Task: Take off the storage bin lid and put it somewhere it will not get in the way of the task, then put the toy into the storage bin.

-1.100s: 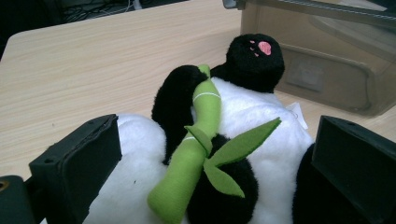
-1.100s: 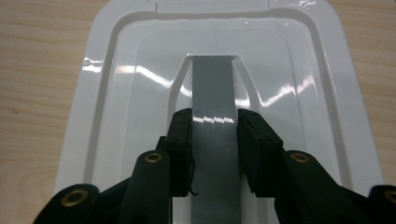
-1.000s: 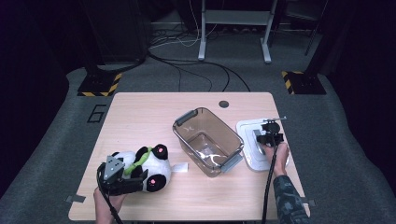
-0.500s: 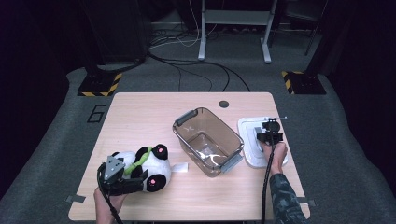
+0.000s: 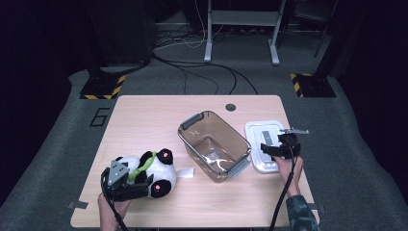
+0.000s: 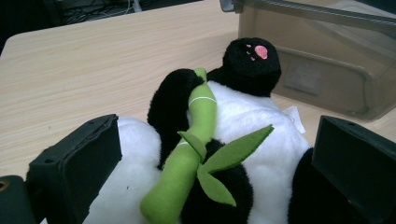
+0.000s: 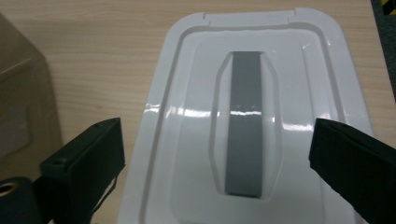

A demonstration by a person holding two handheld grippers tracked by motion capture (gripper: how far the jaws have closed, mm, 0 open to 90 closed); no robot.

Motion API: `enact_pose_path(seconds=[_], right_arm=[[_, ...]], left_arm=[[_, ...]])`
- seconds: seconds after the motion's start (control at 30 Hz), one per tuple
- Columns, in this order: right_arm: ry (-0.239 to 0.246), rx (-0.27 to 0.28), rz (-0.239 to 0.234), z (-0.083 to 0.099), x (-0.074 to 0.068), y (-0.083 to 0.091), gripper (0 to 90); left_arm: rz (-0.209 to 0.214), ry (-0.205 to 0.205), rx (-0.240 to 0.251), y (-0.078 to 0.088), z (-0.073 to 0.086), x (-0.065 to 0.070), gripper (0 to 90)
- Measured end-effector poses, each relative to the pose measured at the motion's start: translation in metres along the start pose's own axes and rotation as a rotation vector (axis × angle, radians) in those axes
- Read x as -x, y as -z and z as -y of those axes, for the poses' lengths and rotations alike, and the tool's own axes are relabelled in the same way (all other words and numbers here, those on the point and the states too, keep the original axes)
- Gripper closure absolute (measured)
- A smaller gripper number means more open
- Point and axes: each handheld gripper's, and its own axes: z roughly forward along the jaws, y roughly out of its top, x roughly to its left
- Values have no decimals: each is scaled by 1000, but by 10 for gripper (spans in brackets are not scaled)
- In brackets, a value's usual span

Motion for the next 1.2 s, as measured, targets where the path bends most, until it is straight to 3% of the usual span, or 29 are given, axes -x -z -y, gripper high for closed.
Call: enact_pose_path(seconds=[0.33, 0.6, 0.9, 1.2], right_arm=[[39, 43, -61, 39, -17, 32, 0], [49, 57, -51, 79, -23, 46, 0], [52, 44, -31, 118, -25, 49, 0], [71, 36, -46, 129, -21, 44, 0]], left_arm=[[-6, 7, 4, 1, 0, -1, 8], [-17, 16, 5, 1, 0, -3, 9], [-36, 32, -7, -1, -1, -4, 17], [-56, 64, -48, -6, -8, -9, 86]])
